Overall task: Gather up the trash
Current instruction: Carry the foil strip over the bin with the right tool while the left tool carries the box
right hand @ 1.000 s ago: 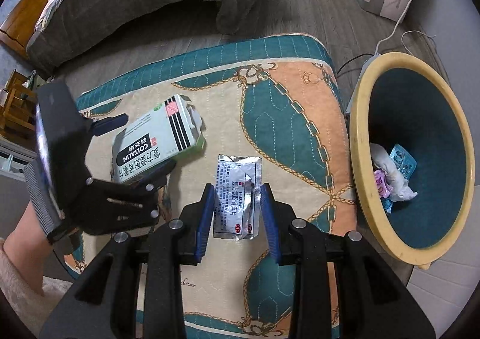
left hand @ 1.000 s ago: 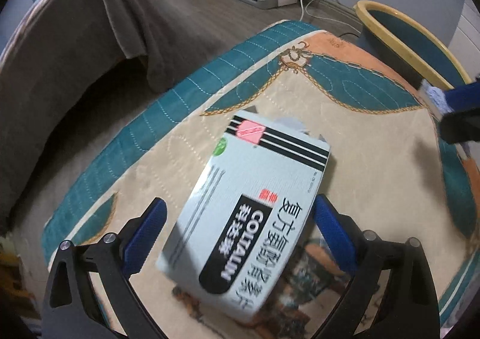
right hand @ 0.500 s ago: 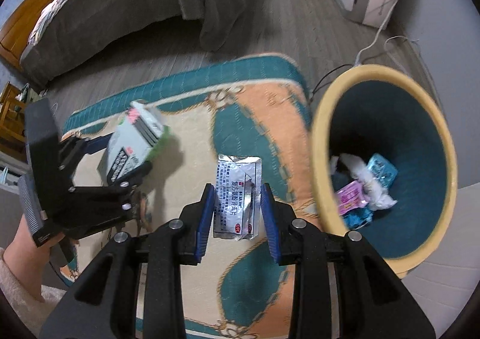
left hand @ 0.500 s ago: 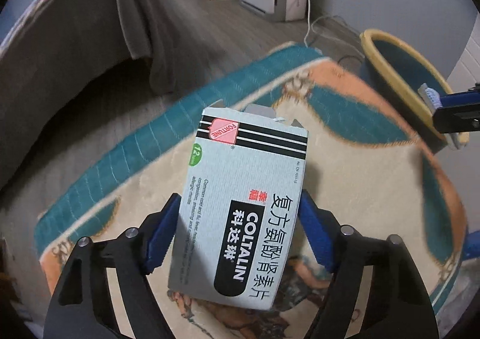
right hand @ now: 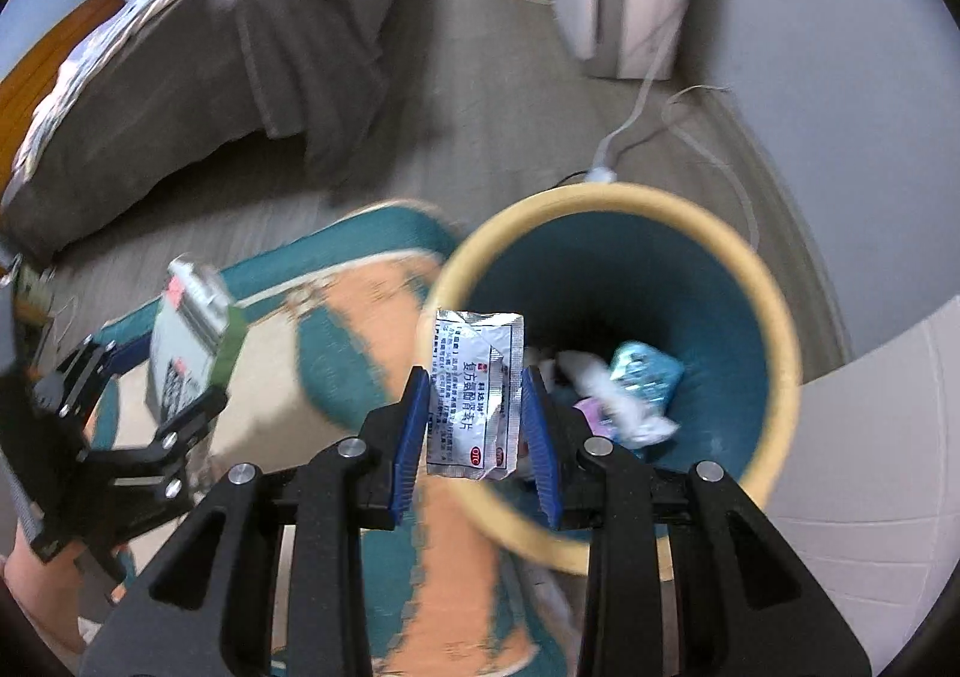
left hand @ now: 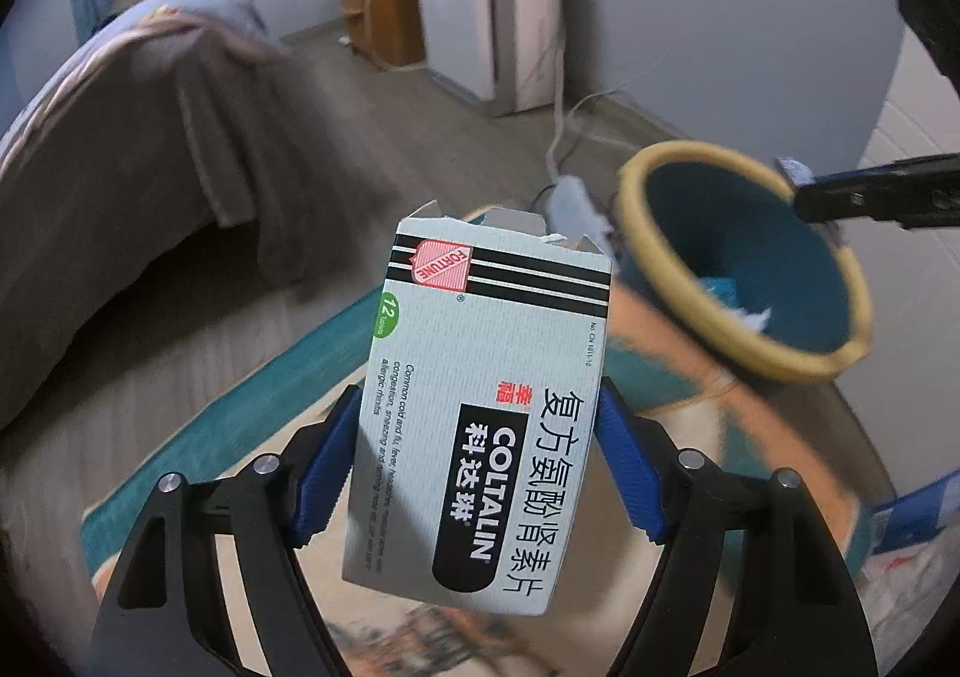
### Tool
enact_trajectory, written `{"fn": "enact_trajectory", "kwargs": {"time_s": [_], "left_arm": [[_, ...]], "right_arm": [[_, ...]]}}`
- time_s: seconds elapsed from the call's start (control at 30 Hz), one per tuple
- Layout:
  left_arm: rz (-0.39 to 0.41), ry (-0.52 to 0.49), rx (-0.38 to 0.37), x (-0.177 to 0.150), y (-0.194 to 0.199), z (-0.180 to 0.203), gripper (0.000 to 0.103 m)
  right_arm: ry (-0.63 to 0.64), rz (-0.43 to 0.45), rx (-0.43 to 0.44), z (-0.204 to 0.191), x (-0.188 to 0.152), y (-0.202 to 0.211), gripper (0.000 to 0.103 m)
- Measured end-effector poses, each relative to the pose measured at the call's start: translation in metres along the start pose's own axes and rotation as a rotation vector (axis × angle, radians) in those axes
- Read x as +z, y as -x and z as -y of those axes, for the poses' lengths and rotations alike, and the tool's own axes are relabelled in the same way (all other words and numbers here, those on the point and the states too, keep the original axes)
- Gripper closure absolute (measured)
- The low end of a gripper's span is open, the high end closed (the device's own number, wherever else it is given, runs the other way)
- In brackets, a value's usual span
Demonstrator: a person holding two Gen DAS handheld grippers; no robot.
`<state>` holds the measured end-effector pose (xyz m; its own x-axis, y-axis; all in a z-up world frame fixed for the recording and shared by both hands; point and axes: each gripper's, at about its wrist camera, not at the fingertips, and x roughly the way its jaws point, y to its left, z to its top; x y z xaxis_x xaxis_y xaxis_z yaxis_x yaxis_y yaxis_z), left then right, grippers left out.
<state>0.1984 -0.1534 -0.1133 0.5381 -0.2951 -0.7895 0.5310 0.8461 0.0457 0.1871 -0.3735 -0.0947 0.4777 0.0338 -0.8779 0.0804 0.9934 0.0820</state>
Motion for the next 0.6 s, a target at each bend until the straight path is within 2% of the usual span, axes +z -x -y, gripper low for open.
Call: {"fn": "enact_trajectory", "kwargs": {"time_s": [0.3,0.47,0.5,0.53,0.6], "left_arm": [[0.051,-0.021,-0.145,0.041,-0.001,0.071,0.027],[0.064,-0.076,-0.18,0.073,-0.008,0.118,0.026],[0.071,-0.083,-0.175,0.078,-0.009,0.122,0.026],[0.078,-0.087,-0.172,0.083,-0.011,0.125,0.026],[0.094,-0.077,-0.169,0.094,-0.01,0.129,0.021]], "right_arm": [[-0.1,0.013,-0.069,0.064,0.003,0.001,0.072],[-0.163,0.023,-0.041,0.084,0.003,0.004,0.07],[-0.174,0.033,-0.037,0.087,0.004,0.007,0.068],[-0.189,0.046,-0.039,0.092,0.005,0.01,0.055],[-0.222,0.072,-0.043,0.101,0.006,0.017,0.041]]}}
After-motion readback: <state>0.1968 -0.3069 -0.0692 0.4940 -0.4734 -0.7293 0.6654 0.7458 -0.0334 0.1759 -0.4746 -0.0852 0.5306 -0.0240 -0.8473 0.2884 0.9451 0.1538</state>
